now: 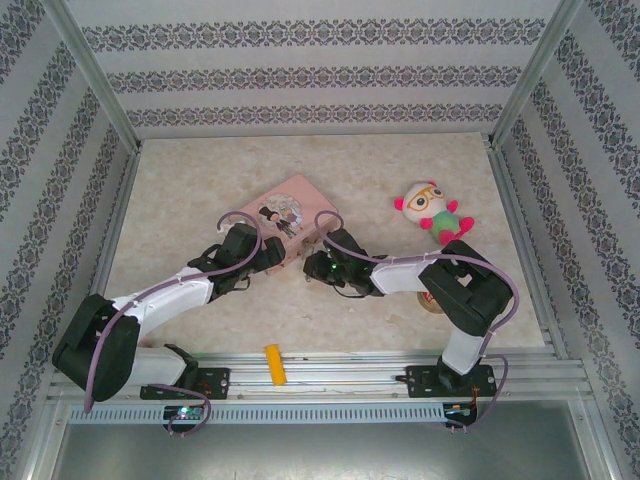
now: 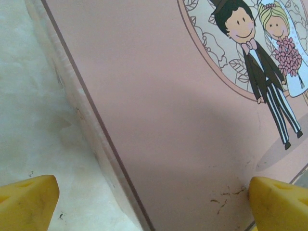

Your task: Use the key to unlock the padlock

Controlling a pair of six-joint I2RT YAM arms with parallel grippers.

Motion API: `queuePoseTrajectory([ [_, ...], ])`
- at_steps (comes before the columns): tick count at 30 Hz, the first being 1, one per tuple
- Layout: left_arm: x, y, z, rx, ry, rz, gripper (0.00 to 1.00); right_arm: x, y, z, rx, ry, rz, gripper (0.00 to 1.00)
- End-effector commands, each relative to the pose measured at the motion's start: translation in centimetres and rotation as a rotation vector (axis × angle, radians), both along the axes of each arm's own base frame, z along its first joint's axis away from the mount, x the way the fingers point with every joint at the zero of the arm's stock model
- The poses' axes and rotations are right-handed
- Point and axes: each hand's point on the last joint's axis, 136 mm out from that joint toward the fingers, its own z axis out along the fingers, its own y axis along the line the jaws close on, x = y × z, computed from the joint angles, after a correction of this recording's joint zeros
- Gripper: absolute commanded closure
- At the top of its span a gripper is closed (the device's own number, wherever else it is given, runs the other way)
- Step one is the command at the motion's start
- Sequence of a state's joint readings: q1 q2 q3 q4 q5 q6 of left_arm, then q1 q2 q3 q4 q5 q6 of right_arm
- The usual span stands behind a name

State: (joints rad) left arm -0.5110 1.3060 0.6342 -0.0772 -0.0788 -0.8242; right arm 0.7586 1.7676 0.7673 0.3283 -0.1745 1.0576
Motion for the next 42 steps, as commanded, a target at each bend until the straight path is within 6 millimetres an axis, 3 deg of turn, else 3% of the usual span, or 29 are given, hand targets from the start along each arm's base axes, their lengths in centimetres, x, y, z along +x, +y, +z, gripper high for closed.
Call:
queuePoseTrajectory([
  [1,-2.1,1.0,-2.3,0.067,0.087,-0.009,0.01,2.4,-1.4,0.2,0.024,-0.029,-0.110,1.00],
  [42,-2.4,1.7,-2.5,0.104,0.102,0.002,0.01,5.1,-1.8,0.6,0.179,-0.028,-0.202,1.00],
])
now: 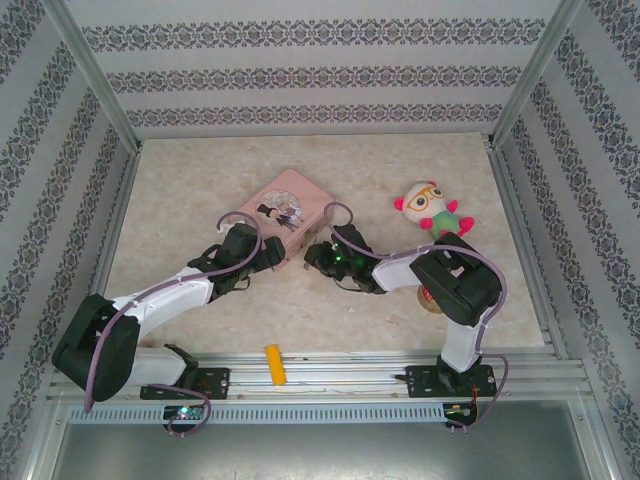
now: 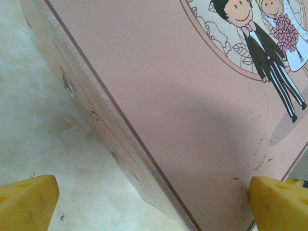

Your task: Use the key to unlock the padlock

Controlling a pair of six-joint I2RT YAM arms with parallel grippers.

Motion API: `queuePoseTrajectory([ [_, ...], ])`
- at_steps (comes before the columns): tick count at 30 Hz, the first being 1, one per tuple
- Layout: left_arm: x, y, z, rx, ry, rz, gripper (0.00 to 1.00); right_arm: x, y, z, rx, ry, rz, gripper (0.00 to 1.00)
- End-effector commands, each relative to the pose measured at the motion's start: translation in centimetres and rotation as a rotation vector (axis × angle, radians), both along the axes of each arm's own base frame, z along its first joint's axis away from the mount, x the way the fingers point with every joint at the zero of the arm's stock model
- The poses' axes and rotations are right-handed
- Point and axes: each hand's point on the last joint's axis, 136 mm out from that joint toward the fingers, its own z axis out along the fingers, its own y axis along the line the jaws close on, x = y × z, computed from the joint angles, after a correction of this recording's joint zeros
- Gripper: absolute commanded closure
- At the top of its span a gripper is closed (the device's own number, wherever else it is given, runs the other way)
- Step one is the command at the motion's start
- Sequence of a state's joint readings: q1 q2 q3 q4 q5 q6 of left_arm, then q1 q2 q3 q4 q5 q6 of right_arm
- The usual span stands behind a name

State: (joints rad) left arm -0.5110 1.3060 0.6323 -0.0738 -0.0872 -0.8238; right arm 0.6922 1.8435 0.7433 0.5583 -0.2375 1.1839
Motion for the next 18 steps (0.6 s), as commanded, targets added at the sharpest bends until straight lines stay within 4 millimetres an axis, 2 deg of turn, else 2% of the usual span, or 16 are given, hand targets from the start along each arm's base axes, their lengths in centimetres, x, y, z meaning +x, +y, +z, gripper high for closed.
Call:
queuePoseTrajectory([
  [1,-2.5,1.6,-2.5,0.099,0.108,-0.004,0.01,2.3,-1.8,0.3,0.007,-0.033,-0.108,1.00],
  [18,-2.6,1.6,-2.6,0.100,0.114,-0.005,0.01,3.4,-2.7,0.6,0.027,-0.043,-0.137,1.00],
])
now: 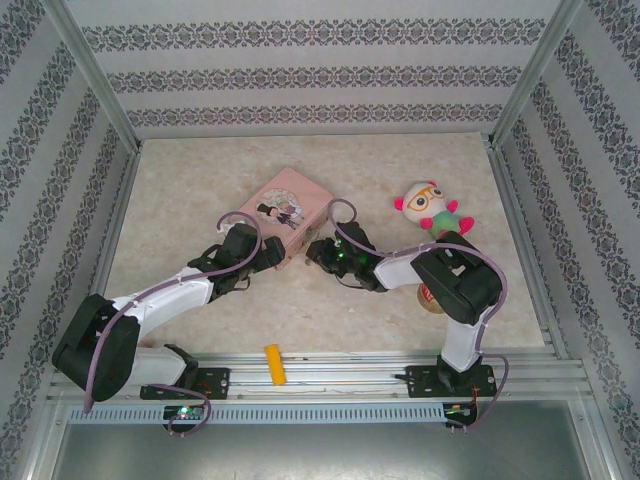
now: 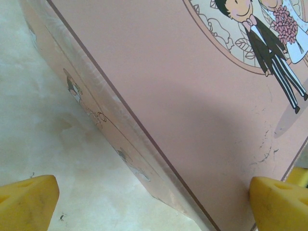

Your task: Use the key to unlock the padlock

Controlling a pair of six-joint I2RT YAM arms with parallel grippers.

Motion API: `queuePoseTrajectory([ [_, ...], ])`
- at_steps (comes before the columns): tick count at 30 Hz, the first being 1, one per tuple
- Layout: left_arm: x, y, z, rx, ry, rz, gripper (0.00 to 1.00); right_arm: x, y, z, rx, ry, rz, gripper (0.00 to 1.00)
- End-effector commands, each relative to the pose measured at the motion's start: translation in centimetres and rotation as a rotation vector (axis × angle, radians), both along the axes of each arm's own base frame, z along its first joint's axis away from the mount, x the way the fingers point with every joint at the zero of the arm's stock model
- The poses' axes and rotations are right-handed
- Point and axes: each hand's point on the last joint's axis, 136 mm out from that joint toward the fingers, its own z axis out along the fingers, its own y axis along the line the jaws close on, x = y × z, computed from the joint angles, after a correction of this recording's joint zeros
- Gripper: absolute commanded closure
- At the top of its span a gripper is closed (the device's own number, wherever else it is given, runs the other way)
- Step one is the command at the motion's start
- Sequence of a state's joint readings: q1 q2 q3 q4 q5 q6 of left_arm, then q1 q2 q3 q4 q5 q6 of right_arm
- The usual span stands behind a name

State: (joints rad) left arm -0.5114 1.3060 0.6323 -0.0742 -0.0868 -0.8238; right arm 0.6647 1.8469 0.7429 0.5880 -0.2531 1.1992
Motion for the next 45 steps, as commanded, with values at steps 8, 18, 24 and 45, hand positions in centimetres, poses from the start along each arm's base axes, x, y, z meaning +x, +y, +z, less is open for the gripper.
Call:
queuePoseTrajectory([
  [8,-2.5,1.8,-2.3,0.111,0.113,0.004,0.01,2.9,-2.3,0.4,0.003,-0.046,-0.108,1.00],
  [18,-0.3,1.3,3.7,0.097,-0.020,0.000,0.01,2.6,-2.1,0.3,0.010,-0.040,-0.091,1.00],
  [24,2.6,-0.3,8.9,0.070,-0.161,-0.030,0.01,2.4,-2.2,0.2,0.005,-0.038,-0.089,1.00],
  [45,6.1,-3.3,3.4,0.098,-0.067,-0.120,0.01,1.8,-2.8,-0.9,-0.007,-0.016,-0.103,1.00],
])
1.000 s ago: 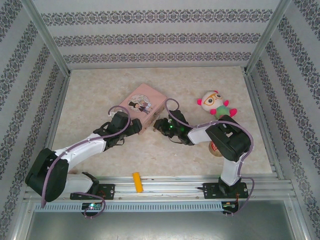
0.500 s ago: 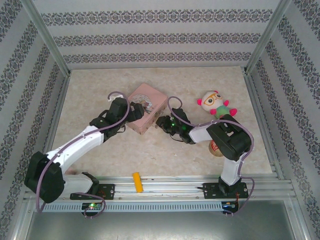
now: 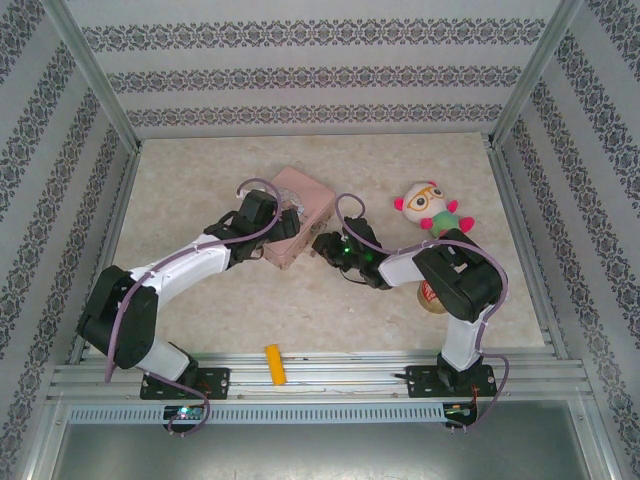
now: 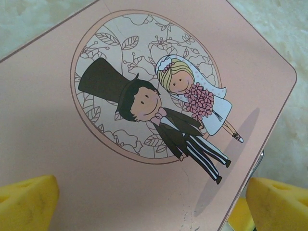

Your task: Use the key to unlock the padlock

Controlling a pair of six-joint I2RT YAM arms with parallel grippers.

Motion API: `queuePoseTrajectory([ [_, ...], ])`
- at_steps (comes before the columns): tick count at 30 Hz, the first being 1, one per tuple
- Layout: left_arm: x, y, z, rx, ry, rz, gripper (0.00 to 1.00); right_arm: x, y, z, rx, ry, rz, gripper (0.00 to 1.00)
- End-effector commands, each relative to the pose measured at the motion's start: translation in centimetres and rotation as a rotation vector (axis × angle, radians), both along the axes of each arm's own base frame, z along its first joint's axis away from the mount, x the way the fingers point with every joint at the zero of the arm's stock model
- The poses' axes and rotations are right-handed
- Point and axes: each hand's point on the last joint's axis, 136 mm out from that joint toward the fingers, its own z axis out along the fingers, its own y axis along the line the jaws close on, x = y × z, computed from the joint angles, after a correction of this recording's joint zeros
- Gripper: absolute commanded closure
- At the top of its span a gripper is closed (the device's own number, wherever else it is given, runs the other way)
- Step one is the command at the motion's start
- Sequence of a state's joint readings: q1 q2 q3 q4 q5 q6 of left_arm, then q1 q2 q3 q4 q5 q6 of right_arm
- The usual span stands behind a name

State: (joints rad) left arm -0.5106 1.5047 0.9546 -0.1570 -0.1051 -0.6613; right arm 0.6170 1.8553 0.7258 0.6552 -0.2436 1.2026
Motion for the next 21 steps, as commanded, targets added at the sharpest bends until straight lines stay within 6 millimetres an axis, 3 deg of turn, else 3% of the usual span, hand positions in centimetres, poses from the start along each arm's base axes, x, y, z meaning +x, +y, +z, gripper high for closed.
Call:
queuePoseTrajectory([
  [1,-0.3,-0.2,-1.4,-0.007,0.012,-0.015,0.01,0.1,-1.3,-1.3,-0.026,0.018,-0.048,1.00],
  [9,-1.3,0.8,-3.3,0.005,0.061,0.009,0.01,0.1,-1.4,-1.4,-0.015,0.014,-0.058,1.00],
  [21,-2.0,1.7,-4.4,0.004,0.091,0.033,0.01,1.0,-1.3,-1.5,0.038,-0.030,-0.088,1.00],
])
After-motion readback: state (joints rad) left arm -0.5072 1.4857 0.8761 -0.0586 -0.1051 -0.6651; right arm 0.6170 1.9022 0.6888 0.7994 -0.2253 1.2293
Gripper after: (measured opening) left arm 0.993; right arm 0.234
